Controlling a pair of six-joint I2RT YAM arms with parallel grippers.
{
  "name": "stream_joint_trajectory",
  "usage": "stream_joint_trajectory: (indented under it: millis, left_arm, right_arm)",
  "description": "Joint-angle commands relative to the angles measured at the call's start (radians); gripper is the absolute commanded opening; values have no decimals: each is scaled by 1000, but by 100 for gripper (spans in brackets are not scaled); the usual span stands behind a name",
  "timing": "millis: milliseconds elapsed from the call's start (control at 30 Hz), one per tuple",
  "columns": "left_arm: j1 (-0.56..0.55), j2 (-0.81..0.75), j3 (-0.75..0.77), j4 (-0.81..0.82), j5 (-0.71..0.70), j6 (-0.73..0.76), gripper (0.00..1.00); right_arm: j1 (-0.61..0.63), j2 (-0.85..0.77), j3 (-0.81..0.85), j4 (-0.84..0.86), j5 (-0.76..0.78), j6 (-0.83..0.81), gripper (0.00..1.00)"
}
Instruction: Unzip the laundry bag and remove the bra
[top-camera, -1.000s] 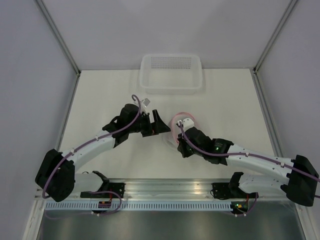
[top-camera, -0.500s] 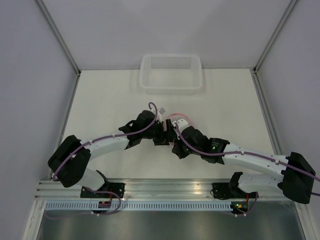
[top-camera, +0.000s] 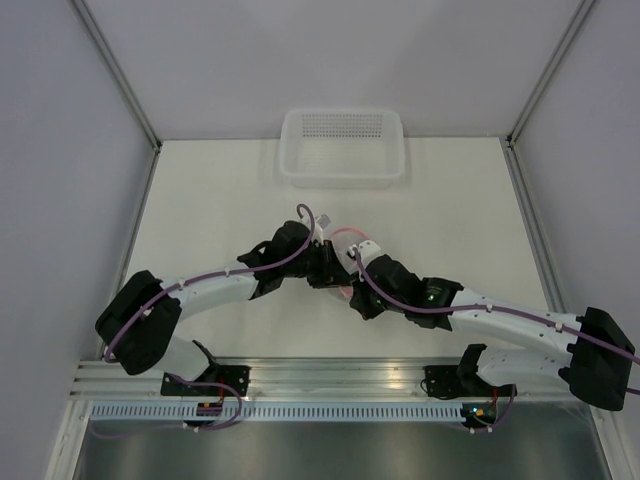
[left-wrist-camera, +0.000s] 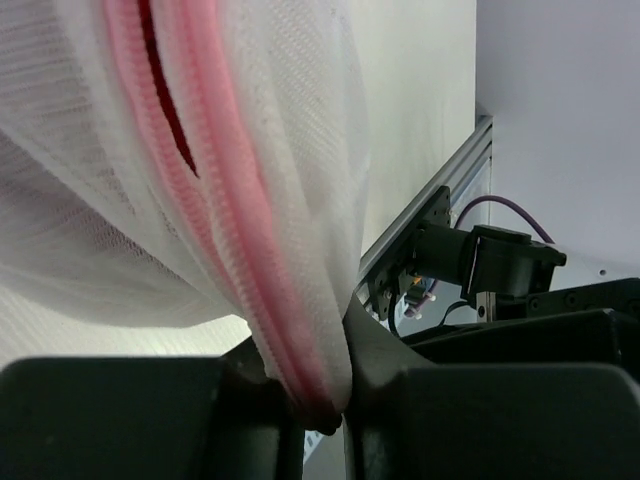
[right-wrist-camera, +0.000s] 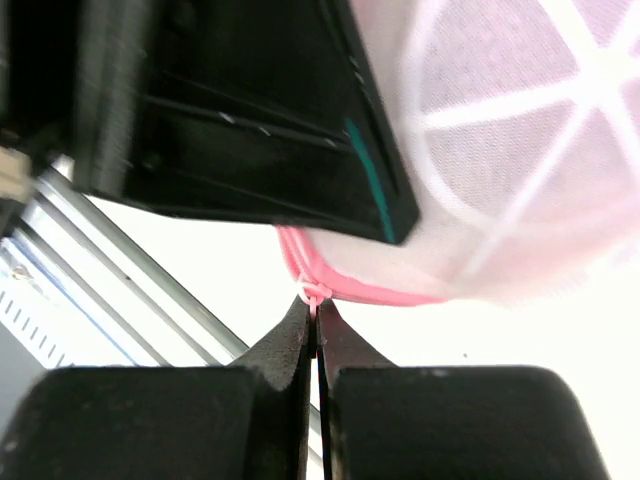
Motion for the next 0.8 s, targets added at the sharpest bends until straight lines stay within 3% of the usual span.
stream_joint_trajectory:
  millis: [0, 267, 567, 767]
  left_arm:
    - [13, -22, 34, -5, -12, 39, 18]
    - [49, -63, 15, 20, 45, 97, 19]
    - [106, -40, 58, 31, 263, 235, 21]
    - [184, 30, 150, -12, 308, 315, 22]
  right_arm:
    - [2, -36, -22, -76, 56, 3, 0]
    - [2, 20, -26, -194, 217, 58, 0]
    - [-6, 165, 53, -269, 463, 151, 0]
    - [-6, 70, 73, -249, 462, 138, 0]
